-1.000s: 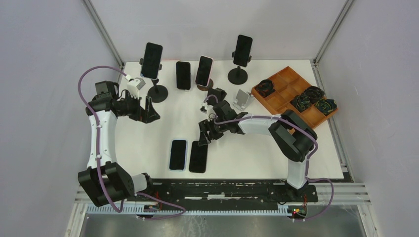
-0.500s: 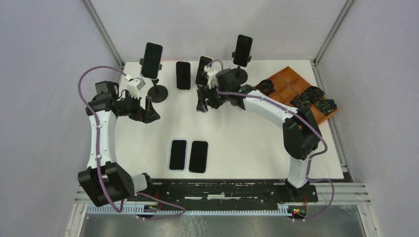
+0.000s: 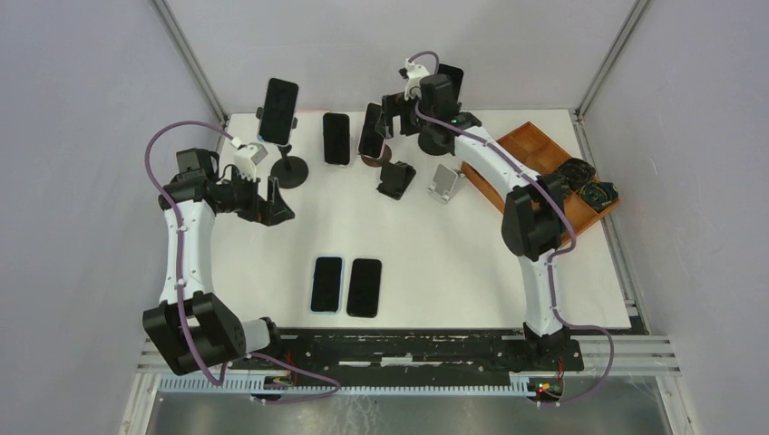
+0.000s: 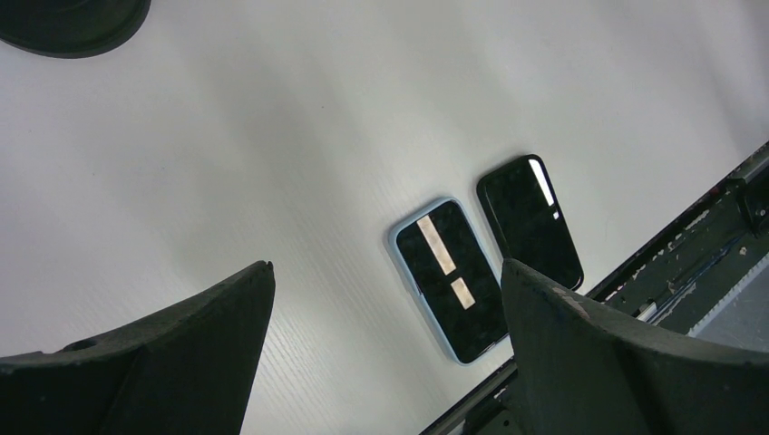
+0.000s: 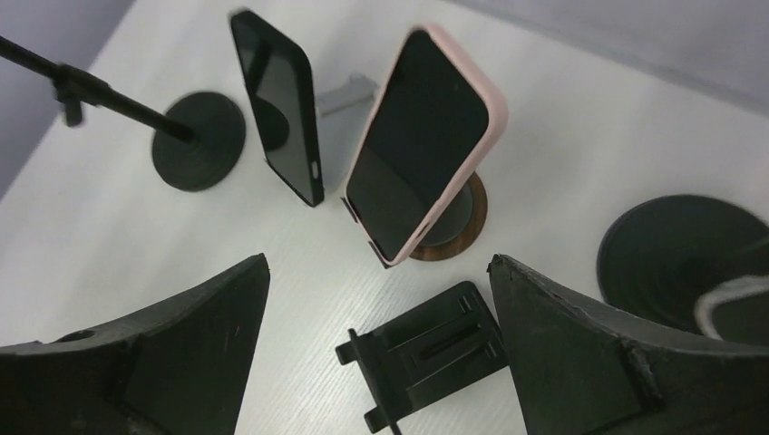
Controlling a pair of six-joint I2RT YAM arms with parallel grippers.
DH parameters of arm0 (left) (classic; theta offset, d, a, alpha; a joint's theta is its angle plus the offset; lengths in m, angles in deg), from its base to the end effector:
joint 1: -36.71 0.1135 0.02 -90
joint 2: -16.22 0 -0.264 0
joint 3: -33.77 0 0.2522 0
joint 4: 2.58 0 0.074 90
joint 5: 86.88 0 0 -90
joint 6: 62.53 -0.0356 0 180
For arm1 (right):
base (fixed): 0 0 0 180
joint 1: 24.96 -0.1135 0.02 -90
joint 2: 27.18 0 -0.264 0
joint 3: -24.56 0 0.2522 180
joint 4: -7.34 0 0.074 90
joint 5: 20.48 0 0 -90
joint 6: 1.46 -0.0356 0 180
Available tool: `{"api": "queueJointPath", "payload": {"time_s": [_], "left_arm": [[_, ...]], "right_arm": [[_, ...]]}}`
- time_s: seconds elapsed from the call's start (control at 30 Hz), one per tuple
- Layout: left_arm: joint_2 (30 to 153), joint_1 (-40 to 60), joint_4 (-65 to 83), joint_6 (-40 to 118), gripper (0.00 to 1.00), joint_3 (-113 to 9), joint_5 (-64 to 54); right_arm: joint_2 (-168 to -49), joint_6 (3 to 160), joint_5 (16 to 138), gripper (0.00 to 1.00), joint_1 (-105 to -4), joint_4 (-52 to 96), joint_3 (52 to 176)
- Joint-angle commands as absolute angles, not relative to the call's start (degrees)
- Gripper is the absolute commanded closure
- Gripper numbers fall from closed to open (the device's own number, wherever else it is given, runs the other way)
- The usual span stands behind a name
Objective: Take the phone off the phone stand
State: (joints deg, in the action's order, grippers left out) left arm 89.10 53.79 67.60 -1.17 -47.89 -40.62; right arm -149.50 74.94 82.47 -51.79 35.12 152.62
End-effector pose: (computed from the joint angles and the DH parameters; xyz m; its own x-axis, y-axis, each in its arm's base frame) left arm 0.2359 0.0467 0.3167 -0.6866 0.1513 -0.7111 0.4937 0.8150 -0.3033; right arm 0.4540 0.2386 0.3210 -0.4725 0.0178 -0.8812 -0.5290 0.7940 0.2997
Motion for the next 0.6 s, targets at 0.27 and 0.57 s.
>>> {"api": "queueJointPath", "payload": {"time_s": [0.27, 0.57], "left_arm": [[91.8, 53.9, 66.7, -4.3, 0.0, -47.3, -43.2], [93.6, 53.9, 66.7, -5.9, 0.0, -45.9, -42.9]], "right_arm": [[-162.6, 72.2, 85.0, 0.04, -52.2, 24.7, 157.7], [-166.0, 70.4, 87.2, 0.13, -52.3, 12.5, 155.7]]}}
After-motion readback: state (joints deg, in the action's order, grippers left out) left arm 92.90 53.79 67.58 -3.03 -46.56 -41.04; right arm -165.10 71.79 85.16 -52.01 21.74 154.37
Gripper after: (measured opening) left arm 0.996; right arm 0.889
